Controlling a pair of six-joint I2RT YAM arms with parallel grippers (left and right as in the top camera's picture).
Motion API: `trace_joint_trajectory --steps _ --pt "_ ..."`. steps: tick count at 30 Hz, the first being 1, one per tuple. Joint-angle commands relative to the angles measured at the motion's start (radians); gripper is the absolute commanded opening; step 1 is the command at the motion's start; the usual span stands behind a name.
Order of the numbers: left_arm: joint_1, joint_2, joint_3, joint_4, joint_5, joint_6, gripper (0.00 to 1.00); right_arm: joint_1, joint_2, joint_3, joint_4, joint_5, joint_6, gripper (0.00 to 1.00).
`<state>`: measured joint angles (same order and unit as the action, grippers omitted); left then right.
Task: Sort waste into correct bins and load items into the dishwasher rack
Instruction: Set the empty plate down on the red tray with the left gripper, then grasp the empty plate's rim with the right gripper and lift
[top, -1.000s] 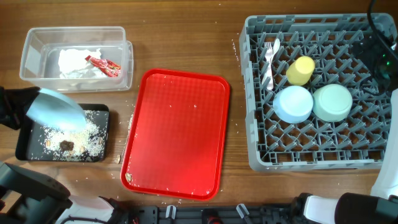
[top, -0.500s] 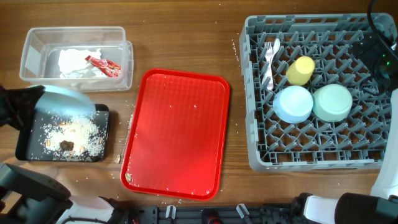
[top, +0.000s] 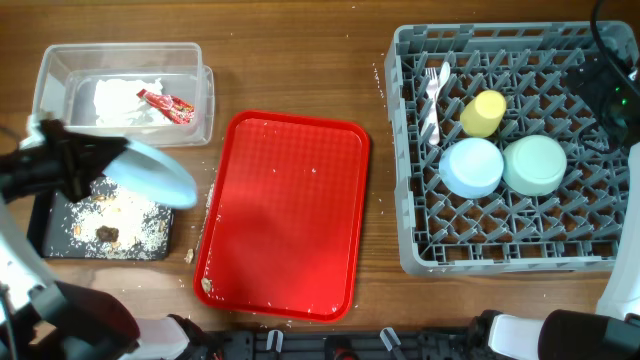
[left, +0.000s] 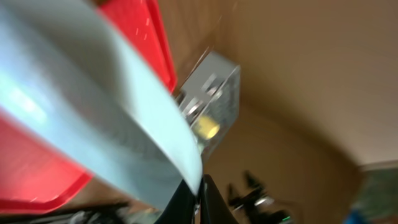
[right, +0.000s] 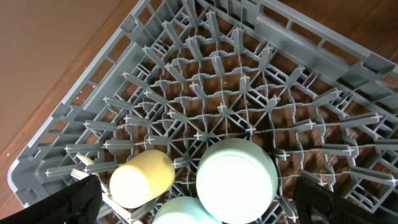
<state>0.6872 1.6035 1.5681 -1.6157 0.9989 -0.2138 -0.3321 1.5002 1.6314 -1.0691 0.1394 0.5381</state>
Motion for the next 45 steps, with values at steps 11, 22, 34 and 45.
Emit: trace_joint_trajectory --steps 11,22,34,45 --pt "-0.898 -0.003 -0.091 0.367 -0.634 -0.447 0.04 -0.003 0.01 -0.003 0.002 0.018 0.012 1.0" --pt "-1.294 0.187 -0.11 0.465 -0.9 -0.671 0.35 -0.003 0.01 -0.003 0.035 0.018 0.059 0.99" --pt "-1.07 -0.015 -0.019 0.384 -1.055 -0.651 0.79 0.084 0.013 -0.003 -0.003 -0.81 -0.055 1.0" --pt "-0.514 -0.208 -0.019 0.257 -1.113 -0.651 1.0 0.801 0.121 -0.003 0.025 -0.111 -0.243 1.0"
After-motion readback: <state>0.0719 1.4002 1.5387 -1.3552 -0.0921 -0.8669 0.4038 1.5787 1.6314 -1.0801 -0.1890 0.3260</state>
